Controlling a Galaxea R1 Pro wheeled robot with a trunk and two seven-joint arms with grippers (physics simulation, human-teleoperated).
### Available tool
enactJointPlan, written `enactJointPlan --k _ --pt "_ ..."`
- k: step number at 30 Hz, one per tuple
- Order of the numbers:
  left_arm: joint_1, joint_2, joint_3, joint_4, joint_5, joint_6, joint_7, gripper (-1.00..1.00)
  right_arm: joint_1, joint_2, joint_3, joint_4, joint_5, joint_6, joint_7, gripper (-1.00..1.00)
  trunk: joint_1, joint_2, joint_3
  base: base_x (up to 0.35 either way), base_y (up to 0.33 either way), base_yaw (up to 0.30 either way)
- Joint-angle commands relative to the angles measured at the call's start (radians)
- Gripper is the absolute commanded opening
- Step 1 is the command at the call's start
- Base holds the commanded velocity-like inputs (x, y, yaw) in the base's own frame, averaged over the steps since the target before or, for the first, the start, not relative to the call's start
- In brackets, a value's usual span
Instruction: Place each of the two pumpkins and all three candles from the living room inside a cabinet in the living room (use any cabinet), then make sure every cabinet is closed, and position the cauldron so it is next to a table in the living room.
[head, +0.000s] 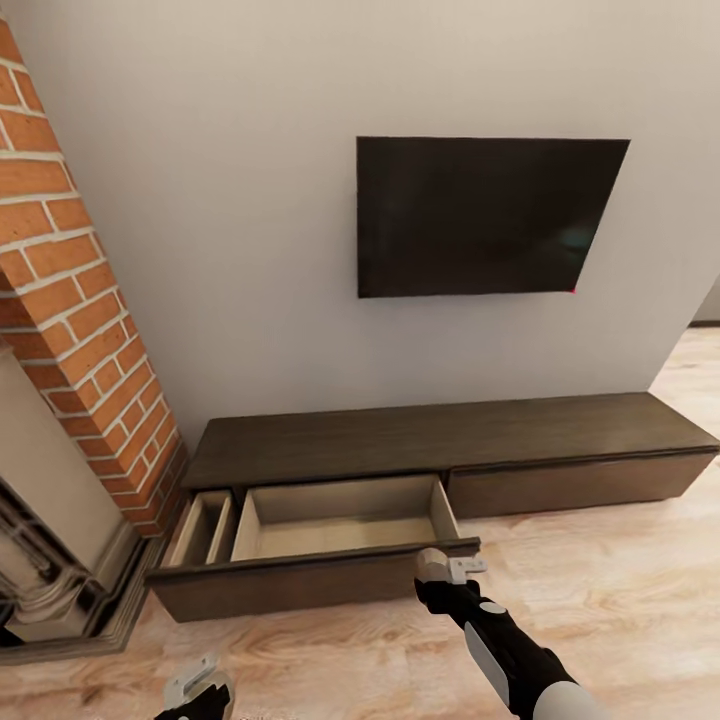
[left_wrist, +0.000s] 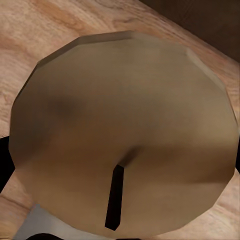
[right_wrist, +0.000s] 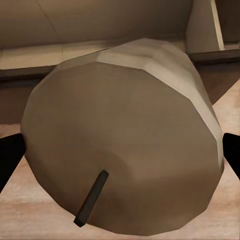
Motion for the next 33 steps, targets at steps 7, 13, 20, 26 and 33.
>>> enactJointPlan --k 7,13,20,26,33 --pt "-0.001 0.001 -0.008 -0.002 0.006 0.003 0.009 -1.0 0.0 -0.001 0.004 -0.002 -0.01 0.004 -0.001 -1.0 0.0 -0.001 0.003 0.023 -0.159 0.247" --pt "0.0 0.002 -0.008 -0.002 0.005 0.002 0.009 -1.0 0.0 -0.001 0.004 -0.003 -0.005 0.004 0.003 -1.0 0.0 -0.001 0.003 0.204 -0.173 0.062" --pt "0.0 0.002 -0.007 -0.002 0.004 0.002 0.009 -1.0 0.0 -0.002 0.004 -0.002 0.023 0.003 0.007 -1.0 0.0 -0.001 0.003 0.126 -0.079 0.003" --pt "-0.001 0.002 -0.007 -0.002 0.004 0.003 0.009 -1.0 -0.001 -0.002 0.004 -0.006 0.024 0.002 0.009 -1.0 0.0 -0.001 0.003 0.192 0.118 0.0" --pt "-0.001 0.002 -0.007 -0.002 0.004 0.002 0.009 -1.0 0.0 -0.002 0.004 -0.011 0.024 0.005 0.008 -1.0 0.0 -0.001 0.003 0.068 0.04 0.0"
